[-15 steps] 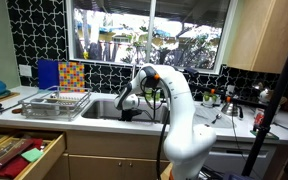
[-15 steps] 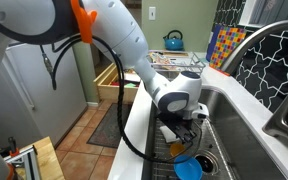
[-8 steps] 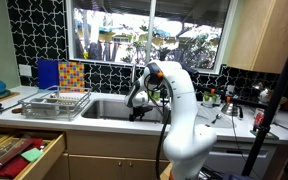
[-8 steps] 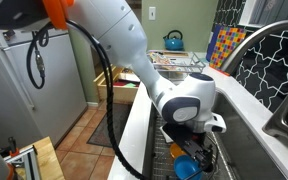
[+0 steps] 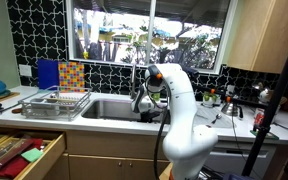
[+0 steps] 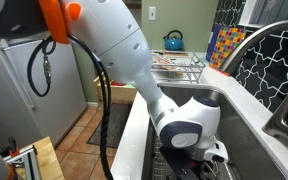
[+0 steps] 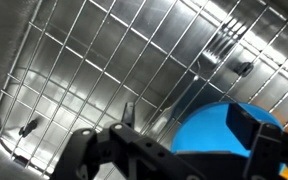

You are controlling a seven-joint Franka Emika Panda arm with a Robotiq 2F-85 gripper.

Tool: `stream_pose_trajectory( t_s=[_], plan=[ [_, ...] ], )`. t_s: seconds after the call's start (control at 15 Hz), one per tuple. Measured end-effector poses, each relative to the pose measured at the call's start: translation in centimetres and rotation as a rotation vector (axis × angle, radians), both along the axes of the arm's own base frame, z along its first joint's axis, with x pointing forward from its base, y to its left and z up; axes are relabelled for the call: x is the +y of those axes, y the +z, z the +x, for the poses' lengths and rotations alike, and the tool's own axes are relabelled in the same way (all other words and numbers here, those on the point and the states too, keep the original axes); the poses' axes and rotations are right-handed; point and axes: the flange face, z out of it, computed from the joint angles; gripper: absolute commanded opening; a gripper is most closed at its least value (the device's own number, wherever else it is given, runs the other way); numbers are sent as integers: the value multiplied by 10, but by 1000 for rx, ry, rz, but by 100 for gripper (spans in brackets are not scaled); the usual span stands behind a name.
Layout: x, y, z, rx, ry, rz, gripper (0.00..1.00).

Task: Pick up the orange bowl and put it in the sink, pick up the blue bowl and put it on the kitchen counter in front of the sink, pick up the green container and put it in the blue bowl, move the blue bowl to the kitchen counter next to the tap

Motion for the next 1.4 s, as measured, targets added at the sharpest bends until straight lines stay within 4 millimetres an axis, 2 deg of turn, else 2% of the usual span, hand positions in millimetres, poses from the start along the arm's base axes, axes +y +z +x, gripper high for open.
stream_pose_trajectory(
  t_s=[0.4,0.53,0.6,0.67,1.0,1.07,1.13,1.27,1.4],
  plan=[
    [0,-23,-3,-37,-106,50,15],
    [2,-26,-1,-52,-124,61,12],
    [2,-26,0,-60,-130,64,18],
    [3,-25,2,-68,-137,68,32],
    [12,-26,10,-113,-177,103,68],
    [14,-28,11,-116,-180,109,61],
    [17,-30,12,-117,-183,115,40],
    [20,-34,12,-114,-184,123,34],
    [22,-36,13,-112,-183,126,17]
  ],
)
